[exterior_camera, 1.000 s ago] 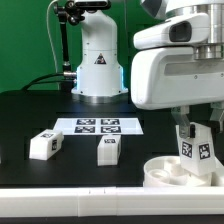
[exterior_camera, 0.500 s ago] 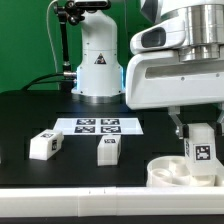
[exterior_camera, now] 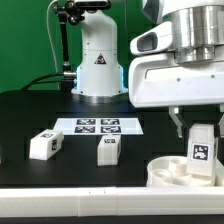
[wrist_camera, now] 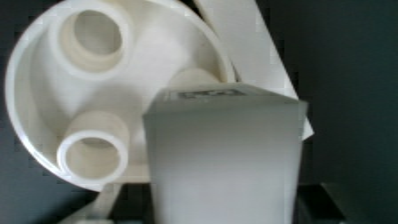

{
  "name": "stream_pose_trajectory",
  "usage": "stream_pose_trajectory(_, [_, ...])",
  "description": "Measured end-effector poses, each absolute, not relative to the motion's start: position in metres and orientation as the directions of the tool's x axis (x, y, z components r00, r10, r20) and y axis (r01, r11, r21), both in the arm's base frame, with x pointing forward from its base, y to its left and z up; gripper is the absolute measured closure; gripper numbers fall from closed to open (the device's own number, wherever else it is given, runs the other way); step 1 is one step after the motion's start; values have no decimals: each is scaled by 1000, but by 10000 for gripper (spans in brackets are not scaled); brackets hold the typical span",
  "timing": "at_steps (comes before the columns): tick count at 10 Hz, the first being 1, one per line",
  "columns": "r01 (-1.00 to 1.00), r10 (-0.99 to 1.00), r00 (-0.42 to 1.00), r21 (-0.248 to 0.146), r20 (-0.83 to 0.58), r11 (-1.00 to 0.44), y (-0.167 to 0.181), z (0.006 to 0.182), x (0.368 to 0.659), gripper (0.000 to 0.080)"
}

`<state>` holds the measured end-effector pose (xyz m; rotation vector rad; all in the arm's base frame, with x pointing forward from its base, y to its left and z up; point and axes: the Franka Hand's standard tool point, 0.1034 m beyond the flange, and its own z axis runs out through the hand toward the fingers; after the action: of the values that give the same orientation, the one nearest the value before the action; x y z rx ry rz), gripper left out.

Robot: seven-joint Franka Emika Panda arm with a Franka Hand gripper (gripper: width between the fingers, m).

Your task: Assemble stool

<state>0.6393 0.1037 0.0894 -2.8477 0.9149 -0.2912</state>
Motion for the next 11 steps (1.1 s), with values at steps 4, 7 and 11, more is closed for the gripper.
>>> stream_pose_trajectory(4, [-783, -811, 583, -236, 46, -576, 98, 89, 639, 459])
stream_pose_trajectory(7, [-880, -907, 421, -248, -15, -404, 97, 89, 638, 459])
stream_pose_trajectory(11, [-955, -976, 201, -237, -83, -176, 100, 88, 637, 459])
